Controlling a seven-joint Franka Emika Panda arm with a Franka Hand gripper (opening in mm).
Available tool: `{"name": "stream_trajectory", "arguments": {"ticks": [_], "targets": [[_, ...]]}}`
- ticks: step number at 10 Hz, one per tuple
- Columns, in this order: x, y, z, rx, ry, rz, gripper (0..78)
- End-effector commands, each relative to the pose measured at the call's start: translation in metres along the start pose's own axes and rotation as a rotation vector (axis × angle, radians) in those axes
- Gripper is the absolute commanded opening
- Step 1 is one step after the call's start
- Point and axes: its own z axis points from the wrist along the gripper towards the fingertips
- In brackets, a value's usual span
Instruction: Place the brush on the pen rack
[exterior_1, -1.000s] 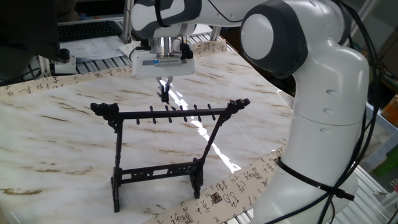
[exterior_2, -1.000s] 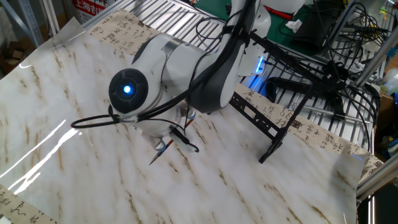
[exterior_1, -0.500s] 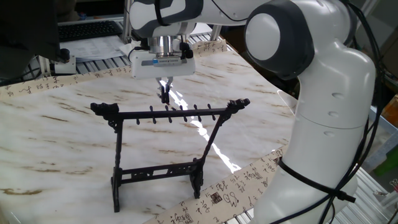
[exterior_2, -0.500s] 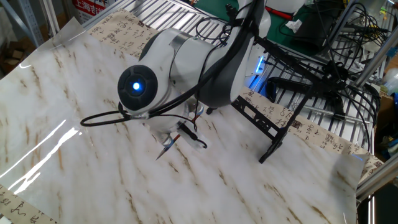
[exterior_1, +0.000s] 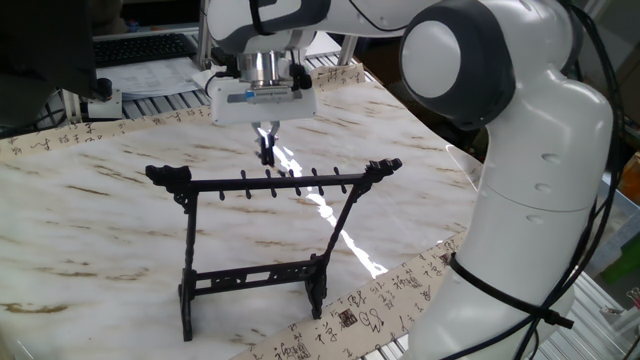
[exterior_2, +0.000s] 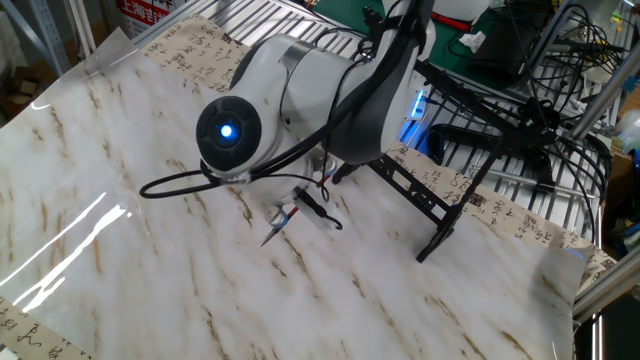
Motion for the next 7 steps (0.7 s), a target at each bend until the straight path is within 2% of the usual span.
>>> {"name": "stream_trajectory", "arguments": {"ticks": [1, 3, 5, 7], "targets": [[0.010, 0.002, -0.011, 0.020, 0.054, 0.009, 1.1], [0.010, 0.002, -0.020, 0.035, 0.098, 0.008, 1.1], [0.009, 0.000, -0.023, 0.045, 0.108, -0.002, 1.1], [0.010, -0.001, -0.023, 0.063, 0.138, -0.007, 1.1]]}}
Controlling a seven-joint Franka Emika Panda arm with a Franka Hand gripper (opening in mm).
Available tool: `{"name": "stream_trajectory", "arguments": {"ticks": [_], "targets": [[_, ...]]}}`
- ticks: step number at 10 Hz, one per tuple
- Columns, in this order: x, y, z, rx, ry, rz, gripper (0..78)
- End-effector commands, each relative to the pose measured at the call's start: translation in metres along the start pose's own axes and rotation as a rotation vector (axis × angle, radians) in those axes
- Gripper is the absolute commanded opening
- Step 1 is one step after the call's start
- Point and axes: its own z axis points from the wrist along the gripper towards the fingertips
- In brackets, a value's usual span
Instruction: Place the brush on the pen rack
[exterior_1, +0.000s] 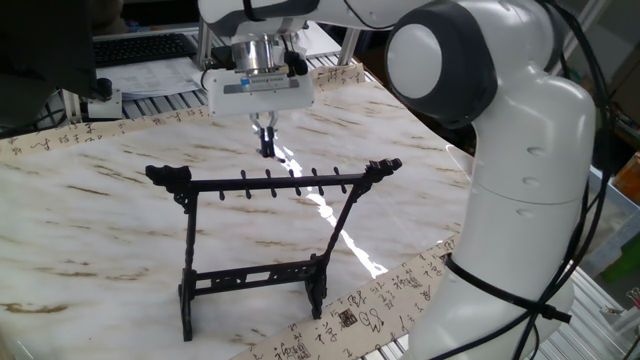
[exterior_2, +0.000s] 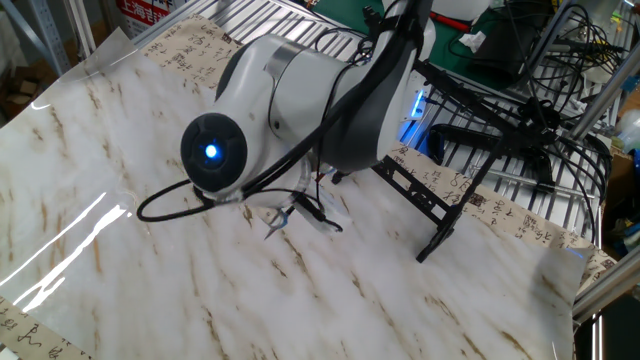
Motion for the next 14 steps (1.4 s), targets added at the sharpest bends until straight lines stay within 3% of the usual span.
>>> {"name": "stream_trajectory", "arguments": {"ticks": [1, 3, 4, 6, 14], "targets": [[0.001, -0.002, -0.002, 0.039, 0.039, 0.002, 1.1], [0.001, -0.002, -0.002, 0.055, 0.055, 0.003, 1.1], [0.001, -0.003, -0.001, 0.061, 0.081, 0.000, 1.1], [0.002, -0.004, -0.001, 0.058, 0.084, -0.002, 1.1], [0.007, -0.014, -0.001, 0.047, 0.057, -0.025, 1.1]]}}
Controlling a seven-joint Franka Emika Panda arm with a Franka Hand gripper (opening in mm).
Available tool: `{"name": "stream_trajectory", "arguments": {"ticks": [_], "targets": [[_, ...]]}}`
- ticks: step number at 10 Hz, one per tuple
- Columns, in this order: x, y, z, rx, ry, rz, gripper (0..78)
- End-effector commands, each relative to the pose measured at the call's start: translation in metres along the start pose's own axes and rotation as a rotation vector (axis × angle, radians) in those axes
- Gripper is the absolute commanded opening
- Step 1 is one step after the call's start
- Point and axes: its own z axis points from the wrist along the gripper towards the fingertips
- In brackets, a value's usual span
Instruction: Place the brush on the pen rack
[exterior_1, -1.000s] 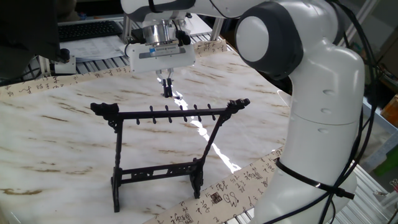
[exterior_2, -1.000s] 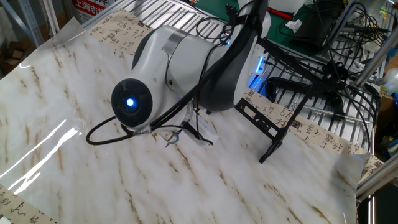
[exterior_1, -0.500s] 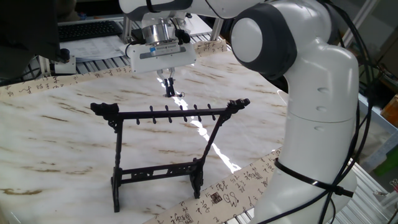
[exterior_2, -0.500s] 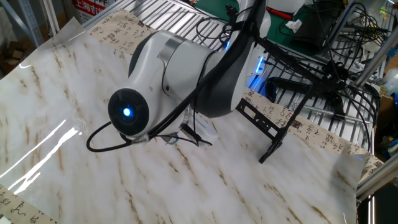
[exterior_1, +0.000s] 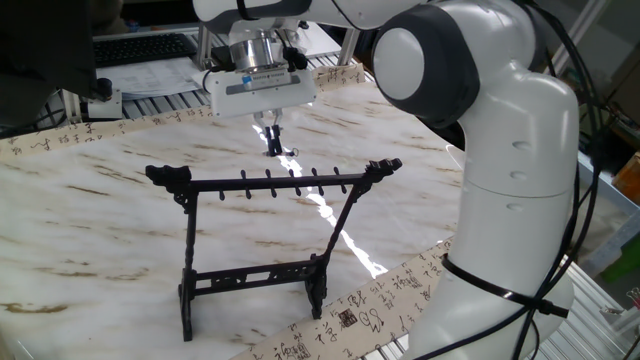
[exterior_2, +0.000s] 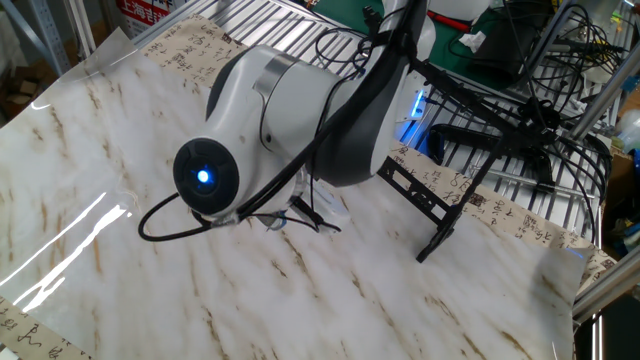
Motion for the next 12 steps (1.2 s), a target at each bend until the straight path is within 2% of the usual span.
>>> {"name": "stream_trajectory", "arguments": {"ticks": [1, 3, 6, 8, 11, 12], "targets": [[0.0033, -0.0058, -0.0008, -0.005, -0.020, -0.005, 1.1], [0.0033, -0.0059, -0.0008, -0.008, -0.034, 0.007, 1.1], [0.0033, -0.0059, -0.0007, -0.003, -0.036, 0.021, 1.1], [0.0033, -0.0059, -0.0007, -0.004, -0.054, 0.022, 1.1], [0.0033, -0.0059, -0.0007, -0.021, -0.134, 0.012, 1.1], [0.0033, -0.0059, -0.0007, -0.019, -0.143, 0.015, 1.1]]}}
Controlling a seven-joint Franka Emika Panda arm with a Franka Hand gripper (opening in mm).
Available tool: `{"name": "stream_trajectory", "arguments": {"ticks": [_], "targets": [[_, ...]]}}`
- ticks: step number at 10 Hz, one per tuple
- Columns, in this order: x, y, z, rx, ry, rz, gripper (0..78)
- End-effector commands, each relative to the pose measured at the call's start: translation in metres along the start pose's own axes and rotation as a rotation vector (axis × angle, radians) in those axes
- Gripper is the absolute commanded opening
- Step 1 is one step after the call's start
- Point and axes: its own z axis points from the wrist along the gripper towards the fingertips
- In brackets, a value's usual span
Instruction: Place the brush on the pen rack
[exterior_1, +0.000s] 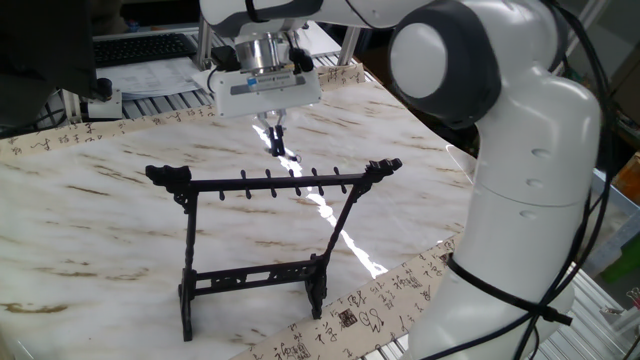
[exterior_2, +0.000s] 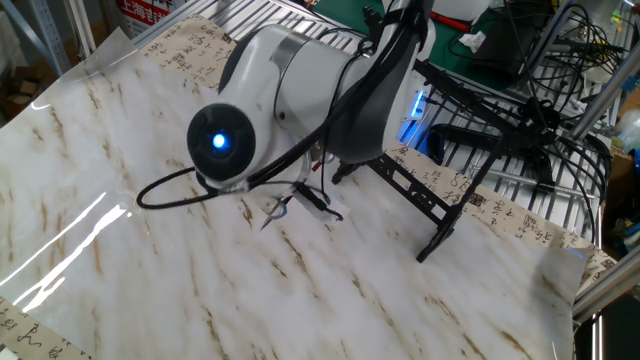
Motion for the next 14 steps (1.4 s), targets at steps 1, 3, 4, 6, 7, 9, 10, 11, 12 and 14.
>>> {"name": "stream_trajectory", "arguments": {"ticks": [1, 3, 4, 6, 7, 9, 10, 11, 12, 14], "targets": [[0.0002, -0.0005, -0.0014, -0.009, -0.086, 0.018, 1.1], [0.0002, -0.0005, -0.0014, 0.004, -0.121, 0.047, 1.1], [0.0002, -0.0005, -0.0014, 0.048, -0.134, 0.046, 1.1], [0.0002, -0.0005, -0.0014, 0.064, -0.132, 0.041, 1.1], [0.0002, -0.0005, -0.0014, 0.065, -0.128, 0.036, 1.1], [0.0002, -0.0005, -0.0014, 0.064, -0.117, 0.027, 1.1], [0.0002, -0.0005, -0.0014, 0.065, -0.098, 0.031, 1.1], [0.0002, -0.0005, -0.0014, 0.067, -0.082, 0.036, 1.1], [0.0002, -0.0005, -0.0014, 0.066, -0.078, 0.036, 1.1], [0.0085, -0.0027, 0.0027, 0.024, -0.061, 0.042, 1.1]]}}
